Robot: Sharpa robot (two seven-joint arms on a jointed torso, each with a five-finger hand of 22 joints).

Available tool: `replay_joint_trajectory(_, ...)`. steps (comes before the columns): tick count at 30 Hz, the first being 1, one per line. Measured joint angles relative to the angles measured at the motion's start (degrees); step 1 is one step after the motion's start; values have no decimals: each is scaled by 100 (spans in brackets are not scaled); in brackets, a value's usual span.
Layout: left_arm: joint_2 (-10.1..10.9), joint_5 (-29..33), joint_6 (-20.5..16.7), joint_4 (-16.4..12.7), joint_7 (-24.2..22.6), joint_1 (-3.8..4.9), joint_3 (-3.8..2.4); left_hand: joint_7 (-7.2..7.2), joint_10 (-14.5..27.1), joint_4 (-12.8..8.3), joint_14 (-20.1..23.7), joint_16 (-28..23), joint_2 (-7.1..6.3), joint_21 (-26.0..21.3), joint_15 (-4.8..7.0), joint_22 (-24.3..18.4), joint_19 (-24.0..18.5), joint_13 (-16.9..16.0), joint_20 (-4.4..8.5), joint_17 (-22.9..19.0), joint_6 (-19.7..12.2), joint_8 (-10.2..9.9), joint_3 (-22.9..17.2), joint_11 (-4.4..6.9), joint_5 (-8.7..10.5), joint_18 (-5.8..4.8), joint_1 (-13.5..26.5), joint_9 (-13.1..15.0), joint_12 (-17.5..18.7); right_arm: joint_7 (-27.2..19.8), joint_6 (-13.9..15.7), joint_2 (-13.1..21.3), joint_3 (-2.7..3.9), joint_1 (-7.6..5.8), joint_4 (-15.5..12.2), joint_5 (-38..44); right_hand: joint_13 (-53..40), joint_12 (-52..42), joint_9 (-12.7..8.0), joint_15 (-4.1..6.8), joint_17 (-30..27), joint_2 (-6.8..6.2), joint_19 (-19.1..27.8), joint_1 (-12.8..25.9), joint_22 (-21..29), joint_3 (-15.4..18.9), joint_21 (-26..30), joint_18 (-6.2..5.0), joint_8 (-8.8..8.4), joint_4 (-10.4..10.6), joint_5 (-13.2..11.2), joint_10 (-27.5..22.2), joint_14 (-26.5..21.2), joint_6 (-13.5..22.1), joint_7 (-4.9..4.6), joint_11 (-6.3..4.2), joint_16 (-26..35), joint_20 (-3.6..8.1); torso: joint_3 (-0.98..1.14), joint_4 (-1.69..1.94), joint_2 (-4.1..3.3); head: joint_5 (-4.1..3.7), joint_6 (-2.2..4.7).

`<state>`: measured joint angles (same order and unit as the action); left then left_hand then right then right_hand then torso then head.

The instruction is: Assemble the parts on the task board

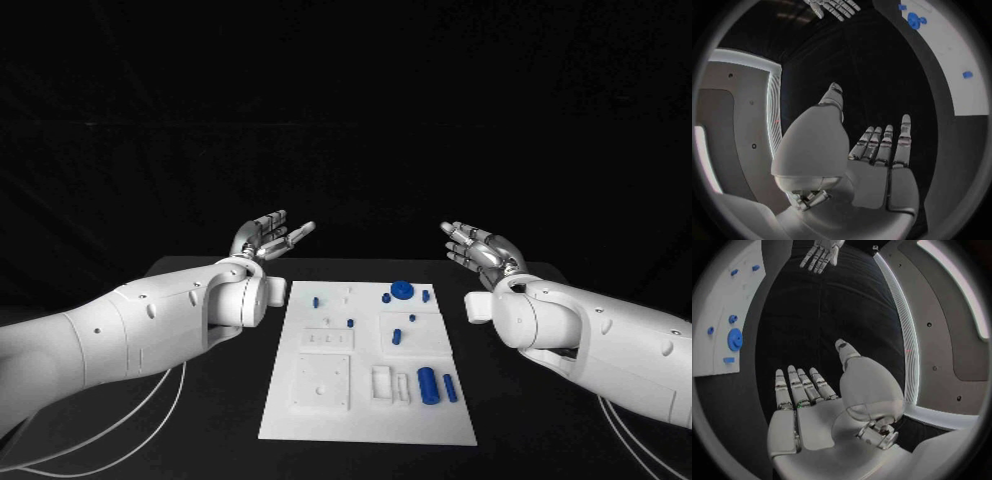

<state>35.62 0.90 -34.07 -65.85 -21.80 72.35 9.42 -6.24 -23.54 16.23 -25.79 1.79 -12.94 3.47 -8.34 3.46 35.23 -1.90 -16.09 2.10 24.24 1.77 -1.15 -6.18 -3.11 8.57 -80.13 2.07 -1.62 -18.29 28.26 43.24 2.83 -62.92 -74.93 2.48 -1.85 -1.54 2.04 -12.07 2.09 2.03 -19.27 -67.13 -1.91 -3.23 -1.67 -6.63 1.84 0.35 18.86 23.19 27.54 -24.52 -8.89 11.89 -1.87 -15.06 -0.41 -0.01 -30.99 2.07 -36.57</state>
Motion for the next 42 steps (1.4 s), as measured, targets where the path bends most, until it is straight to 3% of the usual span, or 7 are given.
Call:
replay_joint_trajectory(6, -198, 30, 450, 531, 295, 250, 190, -29, -74, 42, -63, 20, -39, 35, -26, 11, 103, -9, -47, 7, 83, 18, 1, -17, -20, 81, -197, 5, -22, 523, -836, -47, 75, -78, 427, 179, -11, -21, 10, -40, 6, -26, -80, -312, -6, 1, 0, -1, 0, -196, -76, 151, 105, -139, -13, 26, 0, 40, 0, 0, 0, 0, -1)
replay_joint_trajectory(11, -238, 47, 671, 651, 444, 308, 221, -29, -74, 42, -64, 20, -39, 35, -26, 11, 103, -8, -48, 7, 83, 18, 1, -17, -20, 80, -197, 5, -22, 821, -1313, -61, 98, -106, 578, 297, -27, -40, 24, -44, 25, -66, -315, -638, -27, -3, -23, 92, 27, -484, -251, 507, 425, -459, -24, 50, -36, 81, 0, 0, 1, 0, -1)
replay_joint_trajectory(19, -110, 102, 860, 463, 540, 305, 226, -155, -606, 15, -748, 60, 150, 134, -50, 58, 524, -36, -31, 44, 527, 51, -122, -155, -20, 84, -298, 31, -39, 798, -1238, -132, 101, -121, 812, 1768, -72, -82, 71, 30, 82, -52, -1221, -845, -85, -92, -112, 92, 67, -979, -311, 1493, 1740, -1378, -136, 11, -67, 242, -7, 2, -5, -47, 90)
replay_joint_trajectory(23, -12, 101, 933, 314, 542, 306, 226, -262, -1915, -404, -2500, 280, 541, 419, -217, 145, 1104, -92, 229, 135, 1382, 118, -211, -272, -20, 162, -194, 78, -128, 770, -1142, -241, 115, -155, 946, 2678, -105, -126, 100, 171, 119, -52, -2041, -845, -135, -244, -229, 91, 100, -1161, -311, 2294, 2575, -2044, -116, -91, -114, 392, -12, 20, -31, -84, 118)
replay_joint_trajectory(27, 170, 74, 1028, 52, 542, 313, 226, -304, -3298, -1194, -3613, 532, 978, 861, 14, 244, 1778, -143, 808, 153, 2281, 118, -35, -283, -20, -379, 6, 113, -153, 789, -1101, -361, 135, -216, 1137, 3619, -124, -126, 130, 502, 221, -52, -3106, -845, -218, -458, -504, 92, 133, -1375, -311, 3119, 3661, -2711, -65, -270, -259, 678, -11, 44, -77, -118, 149)
replay_joint_trajectory(37, 591, -86, 1179, -643, 532, 382, 222, -295, -3903, -1700, -3910, 571, 1281, 1036, 157, 184, 1955, -143, 986, 157, 2887, 151, 210, -162, -49, -504, 115, 140, -174, 987, -1119, -534, 190, -401, 1334, 5435, -137, -149, 155, 1108, 1254, -182, -5249, -716, -592, -703, -1469, -85, 161, -1620, -291, 4056, 5432, -3487, 78, -577, -1704, 1366, 19, 157, -276, -246, 222)
replay_joint_trajectory(42, 691, -165, 1228, -950, 525, 422, 206, -274, -3903, -1802, -3910, 571, 1340, 1088, 157, 140, 1955, -143, 986, 157, 2909, 151, 247, -162, -49, -505, 128, 140, -174, 1151, -1179, -640, 204, -432, 1388, 6379, -148, -149, 160, 1311, 2880, -496, -6162, -613, -1405, -1405, -2684, -179, 161, -1676, -311, 4424, 5652, -3800, 152, -724, -4045, 1699, 25, 237, -386, -291, 262)
